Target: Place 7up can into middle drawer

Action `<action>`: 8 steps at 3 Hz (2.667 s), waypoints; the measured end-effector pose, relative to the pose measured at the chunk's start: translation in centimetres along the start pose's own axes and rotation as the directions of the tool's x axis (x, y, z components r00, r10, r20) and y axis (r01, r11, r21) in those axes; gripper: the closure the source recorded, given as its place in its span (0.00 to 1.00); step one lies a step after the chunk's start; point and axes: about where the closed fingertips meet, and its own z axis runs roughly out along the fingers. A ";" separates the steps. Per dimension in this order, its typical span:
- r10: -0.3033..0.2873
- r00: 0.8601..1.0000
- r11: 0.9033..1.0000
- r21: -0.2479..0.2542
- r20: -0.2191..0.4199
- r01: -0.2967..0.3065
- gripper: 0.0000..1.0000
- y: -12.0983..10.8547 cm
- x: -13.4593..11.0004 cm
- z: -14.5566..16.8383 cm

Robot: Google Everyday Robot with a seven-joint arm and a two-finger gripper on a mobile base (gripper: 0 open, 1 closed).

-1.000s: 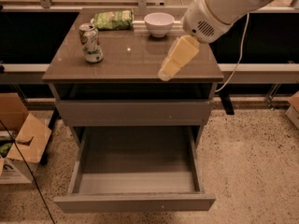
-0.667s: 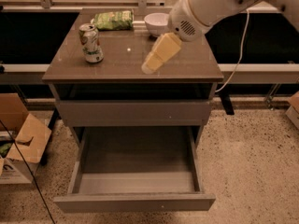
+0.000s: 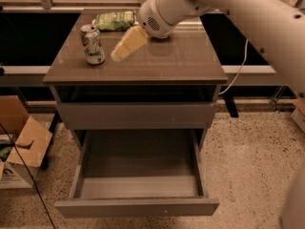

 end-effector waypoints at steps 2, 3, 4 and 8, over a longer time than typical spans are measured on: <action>0.050 0.993 0.996 -0.081 0.105 -0.041 0.00 -2.2 -2.8 7.5; 0.100 0.981 0.988 -0.135 0.167 -0.077 0.00 -3.2 -4.3 11.4; 0.142 0.971 0.981 -0.160 0.191 -0.112 0.00 -3.7 -4.9 13.2; 0.246 0.924 0.948 -0.273 0.294 -0.166 0.72 -2.6 -7.6 15.9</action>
Offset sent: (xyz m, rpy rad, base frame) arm 0.0870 0.0900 -0.0303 0.2135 0.0597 0.0764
